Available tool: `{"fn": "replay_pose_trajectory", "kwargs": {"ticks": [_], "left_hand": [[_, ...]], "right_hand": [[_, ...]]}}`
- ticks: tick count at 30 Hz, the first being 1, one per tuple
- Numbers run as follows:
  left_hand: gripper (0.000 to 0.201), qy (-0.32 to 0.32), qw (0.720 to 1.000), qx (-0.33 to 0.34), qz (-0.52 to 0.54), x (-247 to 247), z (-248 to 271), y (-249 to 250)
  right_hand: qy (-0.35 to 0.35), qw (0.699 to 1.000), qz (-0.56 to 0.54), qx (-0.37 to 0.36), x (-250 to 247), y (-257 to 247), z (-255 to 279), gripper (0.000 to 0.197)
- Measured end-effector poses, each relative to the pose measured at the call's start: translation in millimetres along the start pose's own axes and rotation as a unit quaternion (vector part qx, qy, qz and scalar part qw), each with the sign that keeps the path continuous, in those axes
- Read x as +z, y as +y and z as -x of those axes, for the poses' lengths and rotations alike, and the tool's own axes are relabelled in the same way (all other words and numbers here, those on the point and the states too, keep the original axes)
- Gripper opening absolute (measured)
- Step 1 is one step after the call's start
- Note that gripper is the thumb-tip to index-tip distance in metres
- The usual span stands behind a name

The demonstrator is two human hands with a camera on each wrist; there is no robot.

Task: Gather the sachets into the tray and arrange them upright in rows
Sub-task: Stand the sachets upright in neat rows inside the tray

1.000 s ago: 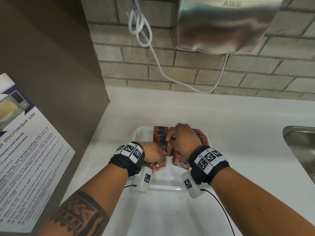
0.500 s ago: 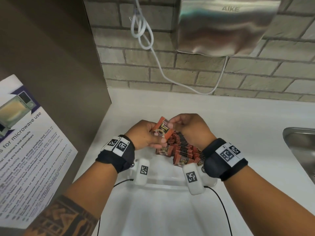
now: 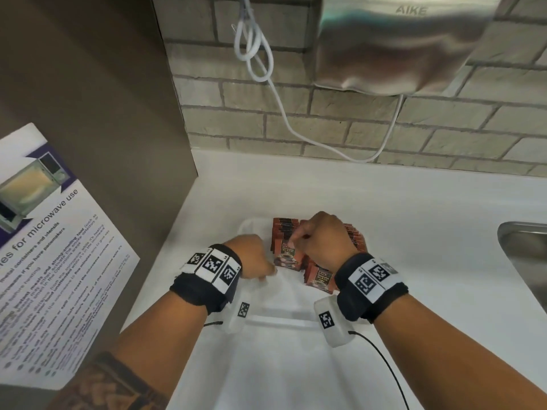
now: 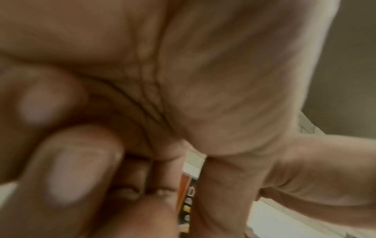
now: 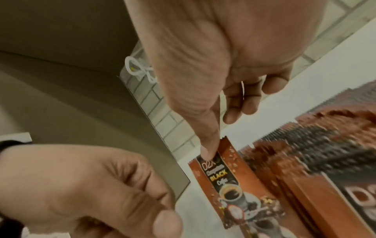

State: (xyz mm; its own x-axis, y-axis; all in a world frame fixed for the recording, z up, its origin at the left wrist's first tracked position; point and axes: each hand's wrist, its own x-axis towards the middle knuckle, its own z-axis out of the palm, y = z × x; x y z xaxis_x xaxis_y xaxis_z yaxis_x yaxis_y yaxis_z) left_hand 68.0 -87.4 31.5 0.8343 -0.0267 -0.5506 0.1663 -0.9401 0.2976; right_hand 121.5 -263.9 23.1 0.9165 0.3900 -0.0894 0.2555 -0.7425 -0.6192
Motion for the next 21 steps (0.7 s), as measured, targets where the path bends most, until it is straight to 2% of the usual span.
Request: {"fn": "replay_pose_trajectory", "kwargs": {"ticks": [2, 5, 8, 12, 21], "left_hand": [[0.03, -0.047, 0.998, 0.029, 0.0, 12.2, -4.9, 7.5], [0.034, -0.056, 0.997, 0.047, 0.014, 24.3, -14.3, 16.4], [0.039, -0.099, 0.993, 0.053, -0.02, 24.9, -23.8, 22.9], [0.042, -0.104, 0.994, 0.033, -0.024, 24.9, -34.1, 25.8], [0.048, -0.116, 0.992, 0.046, 0.002, 22.3, -38.3, 27.4]], "right_hand": [[-0.003, 0.999, 0.044, 0.02, 12.3, 7.8, -3.6, 0.019], [-0.015, 0.997, 0.067, 0.022, 22.9, 13.6, -7.7, 0.019], [-0.02, 0.996, 0.085, 0.022, 27.7, 16.9, -10.6, 0.022], [-0.018, 0.995, 0.098, 0.031, 26.8, 17.5, -13.5, 0.02], [-0.033, 0.997, 0.07, 0.031, 16.8, 14.3, -13.5, 0.022]]}}
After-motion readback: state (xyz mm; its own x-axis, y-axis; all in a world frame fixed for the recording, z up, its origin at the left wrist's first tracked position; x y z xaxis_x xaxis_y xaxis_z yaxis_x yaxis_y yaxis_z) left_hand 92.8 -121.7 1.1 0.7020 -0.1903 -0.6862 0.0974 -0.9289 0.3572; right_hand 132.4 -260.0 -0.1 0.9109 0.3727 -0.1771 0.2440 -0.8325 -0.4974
